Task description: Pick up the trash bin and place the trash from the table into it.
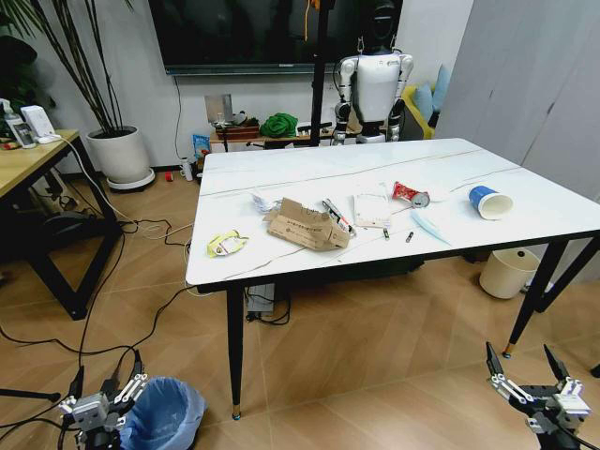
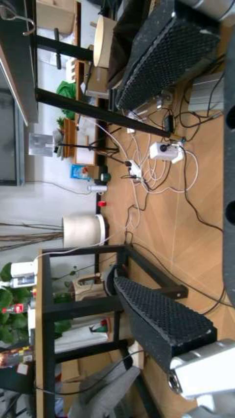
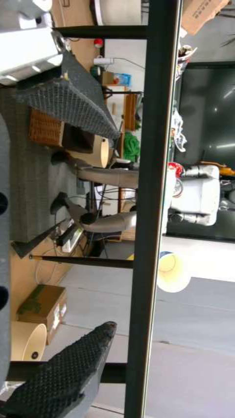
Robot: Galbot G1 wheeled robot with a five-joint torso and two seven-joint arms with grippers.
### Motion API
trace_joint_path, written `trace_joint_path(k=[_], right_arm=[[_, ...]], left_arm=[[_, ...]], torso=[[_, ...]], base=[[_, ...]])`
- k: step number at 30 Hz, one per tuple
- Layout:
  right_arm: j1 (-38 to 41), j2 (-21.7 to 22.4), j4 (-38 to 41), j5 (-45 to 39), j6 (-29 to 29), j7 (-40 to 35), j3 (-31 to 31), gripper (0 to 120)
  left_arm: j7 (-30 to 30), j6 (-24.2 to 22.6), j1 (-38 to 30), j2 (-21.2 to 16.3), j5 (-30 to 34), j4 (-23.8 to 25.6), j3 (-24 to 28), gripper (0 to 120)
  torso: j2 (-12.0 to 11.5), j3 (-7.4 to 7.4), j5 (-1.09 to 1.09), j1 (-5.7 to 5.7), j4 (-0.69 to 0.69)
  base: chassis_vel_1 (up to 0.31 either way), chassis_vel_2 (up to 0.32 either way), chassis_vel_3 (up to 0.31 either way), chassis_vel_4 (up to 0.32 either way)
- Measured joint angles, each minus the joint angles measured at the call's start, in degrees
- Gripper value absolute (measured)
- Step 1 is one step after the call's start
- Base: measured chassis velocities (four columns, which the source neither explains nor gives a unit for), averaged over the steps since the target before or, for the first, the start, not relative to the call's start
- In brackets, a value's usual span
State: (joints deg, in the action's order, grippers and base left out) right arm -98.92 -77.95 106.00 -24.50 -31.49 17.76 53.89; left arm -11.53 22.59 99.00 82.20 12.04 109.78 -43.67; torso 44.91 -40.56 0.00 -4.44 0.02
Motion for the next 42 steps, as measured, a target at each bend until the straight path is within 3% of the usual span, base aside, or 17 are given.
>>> trace_joint_path(k=[21, 42], right_arm=[[-0.2, -2.2, 0.2, 1.0, -0.7, 0.0, 0.0, 100], [-0.9, -1.4, 0.1, -0.4, -1.4, 0.5, 0.5, 100]], left_arm=[[0.0, 0.3, -0.4, -0.2, 0.6, -0.8, 0.6, 100], [-0.2, 0.6, -0.3, 1.4, 0.1, -1.2, 2.1, 100]], torso=[[-1.7, 0.66, 0.00, 1.02, 0.00], [-5.6, 2.39, 0.00, 3.18, 0.00]], base=[[0.000, 0.000, 0.000, 0.000], [0.000, 0.000, 0.000, 0.000]])
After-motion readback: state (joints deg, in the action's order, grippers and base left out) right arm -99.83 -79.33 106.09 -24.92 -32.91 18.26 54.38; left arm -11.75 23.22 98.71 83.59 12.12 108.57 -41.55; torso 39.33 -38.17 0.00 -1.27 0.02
